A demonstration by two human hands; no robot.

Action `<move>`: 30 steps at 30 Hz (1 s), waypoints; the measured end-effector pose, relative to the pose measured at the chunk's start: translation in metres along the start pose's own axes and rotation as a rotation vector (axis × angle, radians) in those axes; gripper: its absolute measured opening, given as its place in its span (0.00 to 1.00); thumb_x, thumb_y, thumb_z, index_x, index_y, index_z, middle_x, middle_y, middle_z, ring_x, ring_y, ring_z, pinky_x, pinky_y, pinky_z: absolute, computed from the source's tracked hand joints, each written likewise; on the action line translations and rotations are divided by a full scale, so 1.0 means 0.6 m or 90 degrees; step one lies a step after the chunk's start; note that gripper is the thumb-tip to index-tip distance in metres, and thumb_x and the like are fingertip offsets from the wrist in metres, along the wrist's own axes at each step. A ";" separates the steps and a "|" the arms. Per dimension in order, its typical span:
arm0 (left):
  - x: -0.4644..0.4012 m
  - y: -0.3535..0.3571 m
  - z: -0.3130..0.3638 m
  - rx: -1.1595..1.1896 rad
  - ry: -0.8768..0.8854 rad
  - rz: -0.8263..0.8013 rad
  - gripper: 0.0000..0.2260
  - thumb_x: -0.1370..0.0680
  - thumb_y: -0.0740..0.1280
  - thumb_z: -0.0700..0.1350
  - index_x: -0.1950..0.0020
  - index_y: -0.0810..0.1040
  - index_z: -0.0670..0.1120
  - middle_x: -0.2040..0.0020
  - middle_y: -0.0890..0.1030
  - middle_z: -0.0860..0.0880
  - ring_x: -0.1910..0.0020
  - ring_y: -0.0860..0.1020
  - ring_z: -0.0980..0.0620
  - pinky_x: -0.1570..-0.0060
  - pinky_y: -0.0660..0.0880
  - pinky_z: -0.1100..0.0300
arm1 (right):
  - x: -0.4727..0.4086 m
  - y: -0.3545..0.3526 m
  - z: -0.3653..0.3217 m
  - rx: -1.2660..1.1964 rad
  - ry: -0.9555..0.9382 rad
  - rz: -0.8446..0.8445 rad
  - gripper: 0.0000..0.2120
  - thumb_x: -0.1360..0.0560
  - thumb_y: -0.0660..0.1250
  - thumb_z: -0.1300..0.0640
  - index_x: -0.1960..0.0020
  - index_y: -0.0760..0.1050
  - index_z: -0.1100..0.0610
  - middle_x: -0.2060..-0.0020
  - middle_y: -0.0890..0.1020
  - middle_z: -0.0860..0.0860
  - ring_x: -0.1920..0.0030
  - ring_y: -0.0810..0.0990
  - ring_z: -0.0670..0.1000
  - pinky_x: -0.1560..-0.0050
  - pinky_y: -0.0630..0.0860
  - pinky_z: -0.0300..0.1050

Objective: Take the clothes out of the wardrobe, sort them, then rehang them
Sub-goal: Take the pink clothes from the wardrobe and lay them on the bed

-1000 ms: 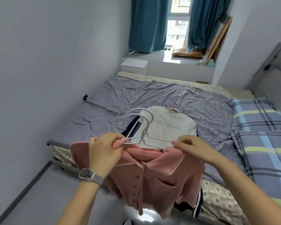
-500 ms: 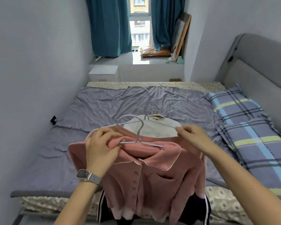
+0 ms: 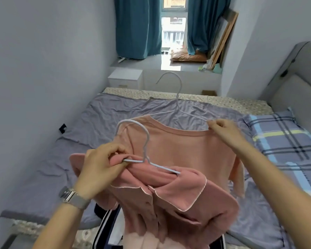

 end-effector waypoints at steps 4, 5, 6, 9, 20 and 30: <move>-0.054 0.099 -0.016 -0.067 -0.060 -0.011 0.10 0.38 0.62 0.60 0.58 0.75 0.64 0.56 0.79 0.66 0.56 0.75 0.68 0.48 0.69 0.49 | -0.077 0.071 0.070 0.010 0.059 -0.114 0.32 0.38 0.53 0.31 0.63 0.75 0.61 0.70 0.76 0.49 0.62 0.74 0.50 0.54 0.68 0.50; -0.065 0.119 -0.022 -0.083 -0.072 -0.014 0.10 0.38 0.61 0.61 0.58 0.74 0.66 0.54 0.77 0.68 0.56 0.73 0.70 0.48 0.67 0.51 | -0.097 0.086 0.089 0.011 0.076 -0.131 0.32 0.39 0.54 0.31 0.64 0.75 0.60 0.70 0.75 0.48 0.62 0.74 0.50 0.54 0.67 0.49; -0.077 0.138 -0.026 -0.099 -0.082 -0.017 0.11 0.38 0.60 0.61 0.57 0.73 0.67 0.51 0.75 0.70 0.55 0.71 0.72 0.50 0.65 0.53 | -0.120 0.098 0.111 0.010 0.093 -0.145 0.31 0.40 0.54 0.31 0.64 0.76 0.60 0.70 0.75 0.47 0.62 0.74 0.50 0.52 0.67 0.50; -0.123 0.181 -0.039 -0.131 -0.093 -0.021 0.10 0.37 0.61 0.61 0.58 0.71 0.70 0.50 0.70 0.77 0.57 0.68 0.75 0.54 0.62 0.55 | -0.190 0.124 0.160 0.012 0.120 -0.165 0.22 0.39 0.58 0.36 0.69 0.72 0.55 0.72 0.73 0.47 0.63 0.73 0.51 0.52 0.68 0.53; -0.318 0.317 -0.097 -0.170 -0.176 -0.070 0.07 0.35 0.62 0.60 0.60 0.72 0.62 0.61 0.74 0.63 0.50 0.75 0.57 0.56 0.53 0.58 | -0.456 0.221 0.263 0.093 0.147 -0.232 0.11 0.28 0.60 0.65 0.68 0.70 0.57 0.64 0.77 0.58 0.58 0.74 0.54 0.57 0.65 0.46; -0.349 0.403 -0.159 -0.177 -0.214 -0.087 0.15 0.38 0.54 0.68 0.61 0.73 0.63 0.63 0.73 0.67 0.55 0.69 0.63 0.56 0.53 0.58 | -0.479 0.332 0.356 0.215 0.185 -0.282 0.20 0.25 0.62 0.60 0.32 0.71 0.55 0.33 0.73 0.55 0.31 0.67 0.57 0.33 0.62 0.51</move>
Point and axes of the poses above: each hand's wrist, its own x-axis away from the middle knuckle, its own y-axis out of the palm, z = x × y, the point moved 1 cm from there along -x, towards the middle knuckle
